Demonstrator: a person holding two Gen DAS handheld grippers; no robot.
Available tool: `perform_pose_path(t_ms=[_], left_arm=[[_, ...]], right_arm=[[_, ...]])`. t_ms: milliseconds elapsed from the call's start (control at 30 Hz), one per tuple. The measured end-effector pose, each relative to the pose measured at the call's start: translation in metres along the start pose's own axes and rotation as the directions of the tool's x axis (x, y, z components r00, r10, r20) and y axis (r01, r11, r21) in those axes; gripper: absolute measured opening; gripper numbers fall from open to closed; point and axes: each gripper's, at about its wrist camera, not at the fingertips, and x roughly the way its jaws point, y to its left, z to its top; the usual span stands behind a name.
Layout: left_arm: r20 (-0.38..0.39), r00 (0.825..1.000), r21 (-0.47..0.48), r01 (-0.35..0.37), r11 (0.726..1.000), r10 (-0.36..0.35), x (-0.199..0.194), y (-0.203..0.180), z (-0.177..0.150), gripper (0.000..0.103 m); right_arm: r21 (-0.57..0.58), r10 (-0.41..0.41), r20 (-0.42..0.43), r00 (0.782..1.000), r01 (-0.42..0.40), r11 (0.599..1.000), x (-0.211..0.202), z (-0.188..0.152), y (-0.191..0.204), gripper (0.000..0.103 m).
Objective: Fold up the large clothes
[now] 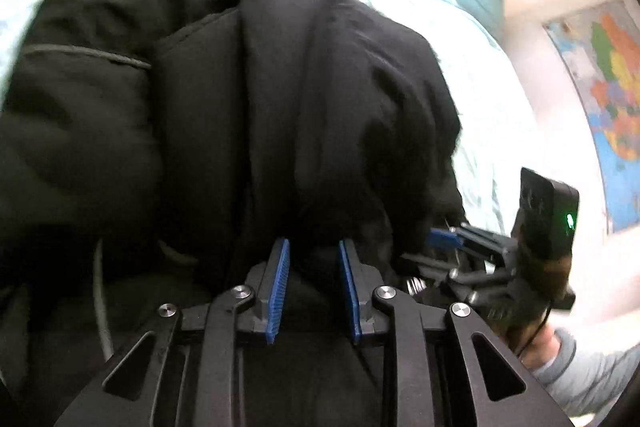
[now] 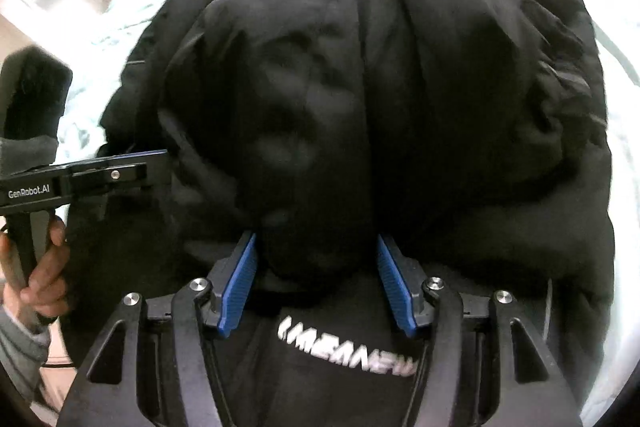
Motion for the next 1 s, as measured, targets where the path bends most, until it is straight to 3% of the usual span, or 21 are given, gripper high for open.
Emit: perform_pose_path(t_ms=[100,300,500,733,833,933,1000], left_arm=[[0.022,0.999,0.047,-0.025,0.999,0.024,-0.032,-0.011,-0.018,0.028],[0.081,0.989,0.005,-0.128,0.992,0.127,-0.095,0.012,-0.052,0.034],[0.162,0.966,-0.091,-0.189,0.978,0.201,-0.126,0.059,-0.079,0.034],[0.261,0.907,-0.111,-0.311,0.944,0.33,-0.141,0.07,-0.103,0.043],[0.288,0.888,-0.115,-0.34,0.933,0.359,-0.148,0.076,-0.122,0.056],[0.292,0.867,-0.124,-0.384,0.915,0.403,-0.147,0.08,-0.145,0.056],[0.302,0.826,-0.122,-0.461,0.879,0.475,-0.149,0.076,-0.165,0.056]], right_arm=[[0.023,0.041,0.031,0.999,-0.042,0.999,-0.026,-0.012,-0.009,0.062],[0.055,-0.066,0.11,0.992,0.06,0.997,-0.071,-0.042,-0.028,0.067],[0.093,-0.118,0.124,0.985,0.107,0.99,-0.07,-0.063,-0.064,0.067],[0.055,-0.161,0.2,0.967,0.153,0.987,-0.052,-0.082,-0.074,0.067],[0.024,-0.186,0.235,0.954,0.186,0.982,-0.049,-0.088,-0.067,0.067],[0.018,-0.215,0.246,0.945,0.217,0.976,-0.051,-0.1,-0.064,0.067],[0.065,-0.21,0.226,0.951,0.2,0.978,-0.055,-0.108,-0.068,0.067]])
